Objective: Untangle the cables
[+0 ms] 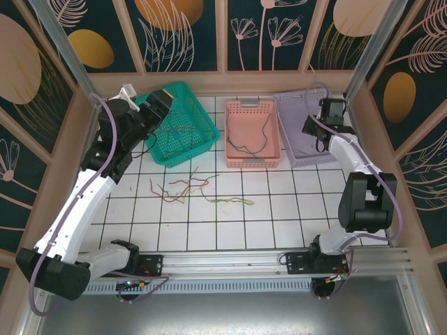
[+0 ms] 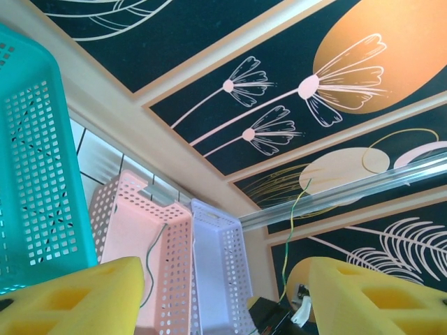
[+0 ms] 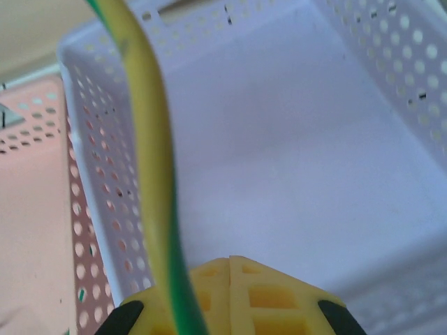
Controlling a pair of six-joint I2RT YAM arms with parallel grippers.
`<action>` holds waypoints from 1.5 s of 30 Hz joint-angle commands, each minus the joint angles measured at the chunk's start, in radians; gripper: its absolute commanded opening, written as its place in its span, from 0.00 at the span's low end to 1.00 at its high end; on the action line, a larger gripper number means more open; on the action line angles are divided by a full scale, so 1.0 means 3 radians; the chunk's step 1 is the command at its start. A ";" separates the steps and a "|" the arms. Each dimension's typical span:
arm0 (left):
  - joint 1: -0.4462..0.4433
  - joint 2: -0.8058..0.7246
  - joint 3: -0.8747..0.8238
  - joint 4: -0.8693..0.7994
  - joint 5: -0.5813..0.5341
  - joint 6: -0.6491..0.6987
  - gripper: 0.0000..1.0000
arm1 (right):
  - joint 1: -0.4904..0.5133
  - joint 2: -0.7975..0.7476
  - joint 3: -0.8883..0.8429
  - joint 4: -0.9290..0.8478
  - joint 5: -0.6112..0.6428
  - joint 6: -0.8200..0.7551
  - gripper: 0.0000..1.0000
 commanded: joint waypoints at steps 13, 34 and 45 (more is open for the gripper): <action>-0.0027 -0.0095 -0.0091 0.0254 0.0085 -0.0052 0.62 | -0.0289 0.0994 0.0928 -0.1509 -0.0562 0.0082 0.00; -0.0027 -0.0089 -0.0075 0.0323 0.0004 -0.0063 0.61 | -0.0396 0.1500 0.1291 -0.2149 -0.0844 0.0346 0.00; -0.0027 -0.0079 -0.0108 0.0385 0.0029 -0.0054 0.61 | -0.0403 0.1064 0.1187 -0.2153 -0.0974 0.0560 0.00</action>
